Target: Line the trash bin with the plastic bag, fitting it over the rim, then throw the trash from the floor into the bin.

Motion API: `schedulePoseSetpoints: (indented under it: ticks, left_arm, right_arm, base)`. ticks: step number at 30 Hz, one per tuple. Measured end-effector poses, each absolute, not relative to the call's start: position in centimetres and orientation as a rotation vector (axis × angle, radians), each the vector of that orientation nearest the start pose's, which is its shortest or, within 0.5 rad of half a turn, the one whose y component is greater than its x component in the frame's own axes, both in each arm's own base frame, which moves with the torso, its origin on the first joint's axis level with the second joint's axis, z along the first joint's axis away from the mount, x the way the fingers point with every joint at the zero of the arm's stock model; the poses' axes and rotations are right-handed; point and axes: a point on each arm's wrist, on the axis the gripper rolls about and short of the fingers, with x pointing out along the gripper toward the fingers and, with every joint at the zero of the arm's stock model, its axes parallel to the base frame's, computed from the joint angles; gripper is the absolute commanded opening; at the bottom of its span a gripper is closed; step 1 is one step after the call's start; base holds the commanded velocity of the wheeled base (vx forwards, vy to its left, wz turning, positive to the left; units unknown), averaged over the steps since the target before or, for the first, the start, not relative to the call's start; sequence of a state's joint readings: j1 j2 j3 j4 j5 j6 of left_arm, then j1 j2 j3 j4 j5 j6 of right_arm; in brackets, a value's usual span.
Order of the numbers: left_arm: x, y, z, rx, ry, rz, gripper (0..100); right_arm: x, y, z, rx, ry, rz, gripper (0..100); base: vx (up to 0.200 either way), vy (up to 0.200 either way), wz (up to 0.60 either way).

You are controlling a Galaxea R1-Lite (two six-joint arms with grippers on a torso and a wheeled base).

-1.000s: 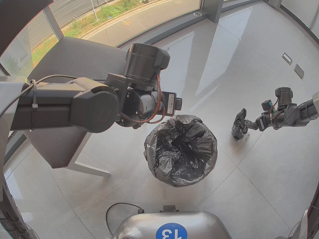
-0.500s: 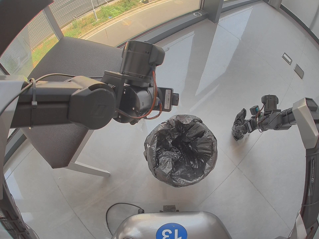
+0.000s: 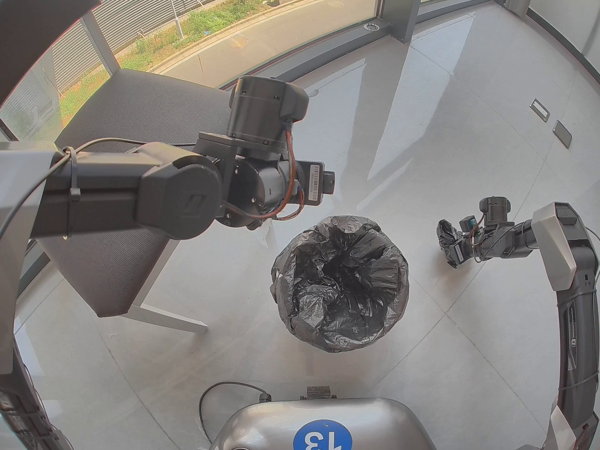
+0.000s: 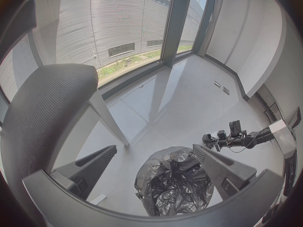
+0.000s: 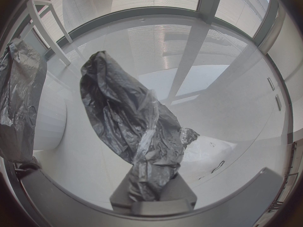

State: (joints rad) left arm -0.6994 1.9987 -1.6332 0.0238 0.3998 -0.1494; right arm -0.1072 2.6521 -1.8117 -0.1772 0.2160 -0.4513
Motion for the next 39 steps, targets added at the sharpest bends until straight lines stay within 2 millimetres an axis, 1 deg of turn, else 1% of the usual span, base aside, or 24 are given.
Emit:
schedulePoseSetpoints:
  ticks: [3, 5, 7, 11, 14, 15, 17, 19, 22, 24, 25, 28, 30, 32, 37, 39]
  left_arm:
    - [31.8, -25.7, 24.2, 0.059, 0.356, -0.271, 100]
    - [31.8, -25.7, 24.2, 0.056, 0.357, -0.271, 100]
    - [31.8, -25.7, 24.2, 0.053, 0.356, -0.270, 100]
    - [31.6, -25.5, 24.3, 0.051, 0.357, -0.269, 100]
    - [31.4, -25.4, 24.4, 0.057, 0.360, -0.266, 100]
    - [31.3, -25.3, 24.4, 0.060, 0.361, -0.266, 100]
    - [31.0, -25.3, 24.1, 0.075, 0.372, -0.269, 100]
    - [30.8, -25.3, 23.8, 0.088, 0.381, -0.271, 100]
    - [30.3, -25.2, 23.2, 0.113, 0.402, -0.274, 100]
    - [30.0, -25.0, 22.7, 0.135, 0.417, -0.273, 100]
    - [29.9, -25.0, 22.5, 0.144, 0.423, -0.272, 100]
    - [29.5, -24.5, 21.5, 0.187, 0.444, -0.271, 100]
    - [29.3, -24.2, 20.7, 0.214, 0.454, -0.270, 100]
    - [29.1, -23.9, 20.1, 0.233, 0.448, -0.271, 100]
    - [28.6, -23.0, 19.1, 0.267, 0.424, -0.274, 100]
    - [28.4, -22.7, 18.8, 0.277, 0.423, -0.272, 100]
  right_arm:
    - [51.3, -5.0, 0.0, -0.330, 0.621, 0.252, 0]
    - [51.1, -4.8, 0.7, -0.335, 0.616, 0.254, 0]
    - [50.8, -4.5, 1.9, -0.341, 0.604, 0.257, 0]
    - [49.6, -3.8, 5.4, -0.356, 0.564, 0.262, 0]
    - [48.0, -3.2, 8.7, -0.368, 0.527, 0.263, 0]
    - [47.5, -3.1, 9.4, -0.370, 0.521, 0.263, 0]
    - [45.9, -2.5, 12.2, -0.378, 0.489, 0.266, 0]
    - [44.6, -2.1, 14.3, -0.383, 0.456, 0.269, 0]
    - [41.9, -1.1, 18.1, -0.381, 0.393, 0.292, 0]
    - [39.6, 0.0, 20.9, -0.357, 0.351, 0.330, 0]
    - [38.8, 0.4, 21.7, -0.344, 0.340, 0.347, 0]
    - [35.4, 2.9, 24.5, -0.268, 0.321, 0.432, 0]
    - [33.1, 4.6, 25.7, -0.217, 0.327, 0.489, 0]
    - [31.2, 6.1, 26.2, -0.185, 0.337, 0.545, 0]
    - [26.4, 9.2, 25.9, -0.139, 0.387, 0.684, 0]
    - [24.9, 9.9, 25.6, -0.130, 0.401, 0.728, 0]
  base:
    - [0.000, 0.000, 0.00]
    - [0.000, 0.000, 0.00]
    - [0.000, 0.000, 0.00]
    - [0.000, 0.000, 0.00]
    - [0.000, 0.000, 0.00]
    - [0.000, 0.000, 0.00]
    - [0.000, 0.000, 0.00]
    - [0.000, 0.000, 0.00]
    - [0.000, 0.000, 0.00]
    - [0.000, 0.000, 0.00]
    - [0.000, 0.000, 0.00]
    - [0.000, 0.000, 0.00]
    - [0.000, 0.000, 0.00]
    - [0.000, 0.000, 0.00]
    - [0.000, 0.000, 0.00]
    - [0.000, 0.000, 0.00]
